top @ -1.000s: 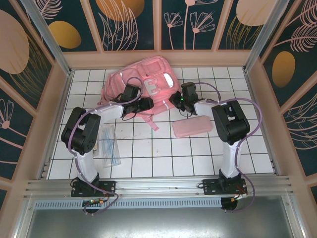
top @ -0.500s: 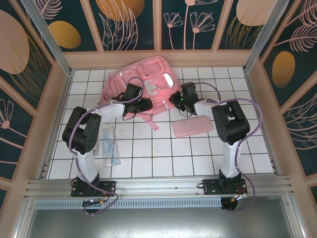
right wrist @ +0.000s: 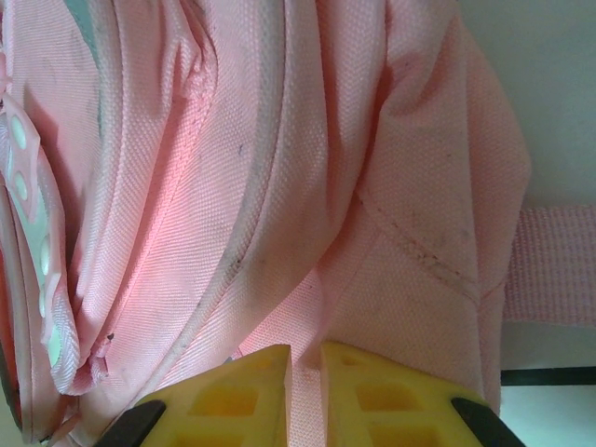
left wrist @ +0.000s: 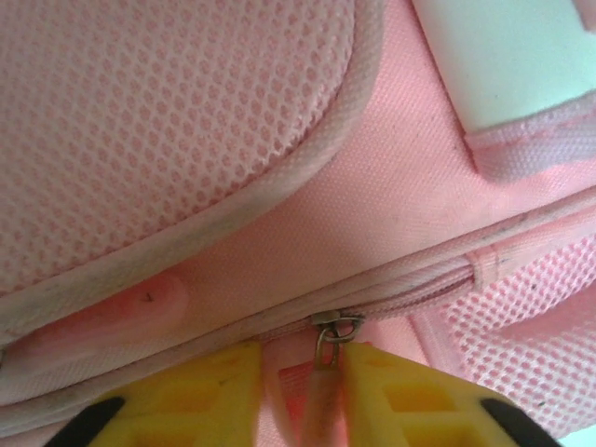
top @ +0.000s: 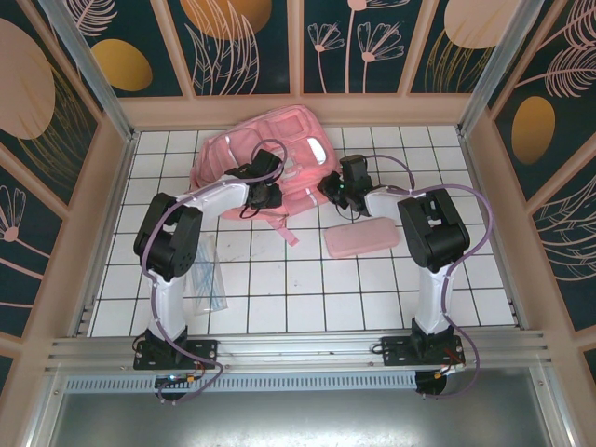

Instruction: Pack the student bag

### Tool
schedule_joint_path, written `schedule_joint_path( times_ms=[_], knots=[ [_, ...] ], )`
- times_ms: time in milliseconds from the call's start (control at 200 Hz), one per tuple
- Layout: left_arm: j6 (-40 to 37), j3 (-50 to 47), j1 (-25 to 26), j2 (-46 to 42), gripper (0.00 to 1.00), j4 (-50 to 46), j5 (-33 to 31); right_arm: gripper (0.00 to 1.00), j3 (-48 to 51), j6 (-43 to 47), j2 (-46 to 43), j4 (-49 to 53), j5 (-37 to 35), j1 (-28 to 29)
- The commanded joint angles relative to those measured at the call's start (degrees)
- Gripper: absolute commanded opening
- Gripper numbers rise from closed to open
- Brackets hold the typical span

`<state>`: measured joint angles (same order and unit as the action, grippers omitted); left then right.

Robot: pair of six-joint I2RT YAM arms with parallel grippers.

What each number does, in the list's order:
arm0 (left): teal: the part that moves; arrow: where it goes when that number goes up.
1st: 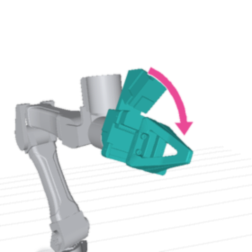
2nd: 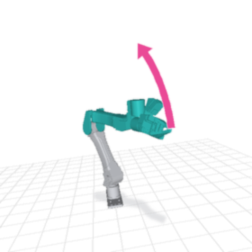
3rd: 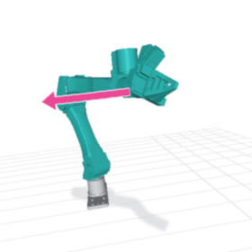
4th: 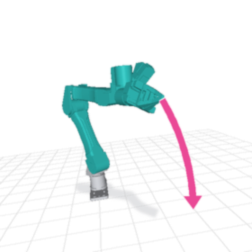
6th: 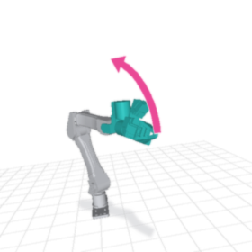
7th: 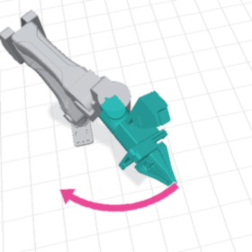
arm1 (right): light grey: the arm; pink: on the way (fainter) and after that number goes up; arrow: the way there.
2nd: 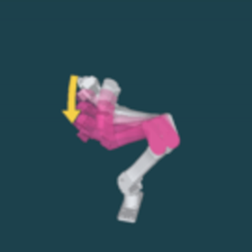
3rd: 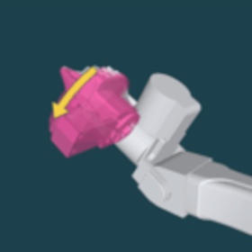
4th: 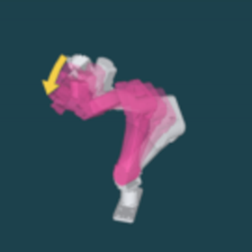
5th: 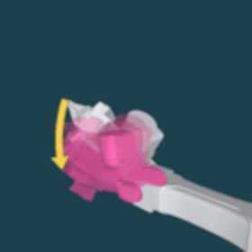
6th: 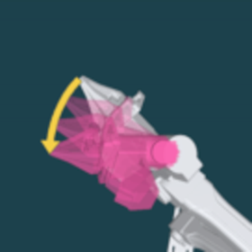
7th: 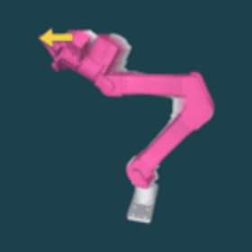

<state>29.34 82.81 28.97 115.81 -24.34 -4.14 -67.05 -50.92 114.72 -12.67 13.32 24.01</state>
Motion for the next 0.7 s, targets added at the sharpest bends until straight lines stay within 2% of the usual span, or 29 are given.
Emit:
schedule_joint_path(
  times_ms=[0,115,270,370,460,535,695],
  knots=[
    [-1.61,1.7,-0.06,0.91,0.22,-3.09,-2.77,0.16,-0.54,1.08,-1.34,-0.53,-0.98,0.61],
    [-1.65,1.97,-0.06,1.2,0.12,-2.61,-1.61,0.16,-0.52,1.22,-1.33,-0.34,-1.1,0.51],
    [-1.33,1.91,-0.07,2.43,0.12,-1.94,0.25,0.16,-0.28,1.43,-1.62,-0.03,-1.46,0.51],
    [-1.38,1.83,-0.06,3.07,0.0,-1.79,0.28,0.16,-0.28,1.54,-1.88,0.06,-1.54,0.52],
    [-1.63,1.75,-0.21,2.94,0.0,-2.22,-0.64,0.17,-0.28,1.7,-2.26,0.34,-1.55,0.42],
    [-1.67,1.12,-0.58,1.46,0.0,-1.65,1.34,0.24,-0.23,1.96,-3.05,0.71,-0.6,0.34],
    [1.2,-2.14,-0.77,-4.04,0.0,6.89,17.44,0.47,0.8,3.91,-7.15,4.11,3.76,0.05]
  ],
)
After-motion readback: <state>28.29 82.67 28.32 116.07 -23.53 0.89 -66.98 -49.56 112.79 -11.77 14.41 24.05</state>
